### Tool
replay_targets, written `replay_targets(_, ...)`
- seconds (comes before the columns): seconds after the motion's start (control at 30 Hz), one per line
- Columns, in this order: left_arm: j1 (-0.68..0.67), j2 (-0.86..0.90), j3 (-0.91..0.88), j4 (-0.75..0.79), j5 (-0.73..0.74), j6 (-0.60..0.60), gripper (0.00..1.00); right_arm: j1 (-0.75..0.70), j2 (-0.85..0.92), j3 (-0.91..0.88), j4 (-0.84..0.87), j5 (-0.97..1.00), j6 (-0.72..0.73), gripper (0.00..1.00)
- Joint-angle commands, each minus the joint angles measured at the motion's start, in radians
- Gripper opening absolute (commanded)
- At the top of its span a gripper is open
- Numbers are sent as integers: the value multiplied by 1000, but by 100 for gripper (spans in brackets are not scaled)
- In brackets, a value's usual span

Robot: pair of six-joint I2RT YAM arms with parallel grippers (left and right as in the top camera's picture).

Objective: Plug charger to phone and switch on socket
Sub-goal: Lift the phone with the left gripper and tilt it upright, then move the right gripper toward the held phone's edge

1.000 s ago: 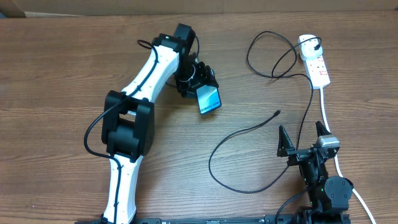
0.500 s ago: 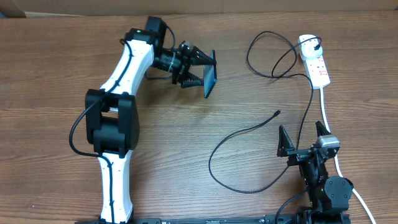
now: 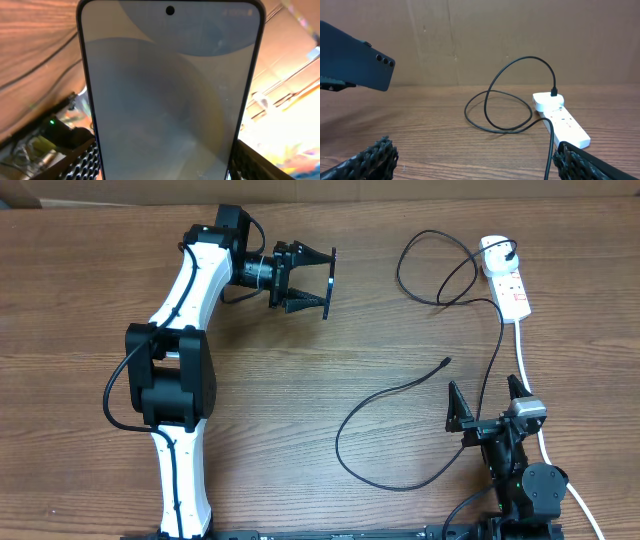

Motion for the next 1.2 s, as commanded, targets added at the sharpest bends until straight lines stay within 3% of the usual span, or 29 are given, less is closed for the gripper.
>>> replay_targets(0.0,14,3,34,11,74,-71,63,5,-7,-10,3,10,-4,100)
replay_targets(0.93,51,3,34,55,125,-65,64,5,-7,-10,13,6,-1,100)
replay_targets(1.0,51,3,34,55,125,-65,64,5,-7,-10,52,-40,24,100)
replay_targets(1.1,51,3,34,56,125,-65,64,5,-7,-10,92,-265,151,100)
replay_targets(1.17,51,3,34,56,125,-65,64,5,-7,-10,154,-276,152,100)
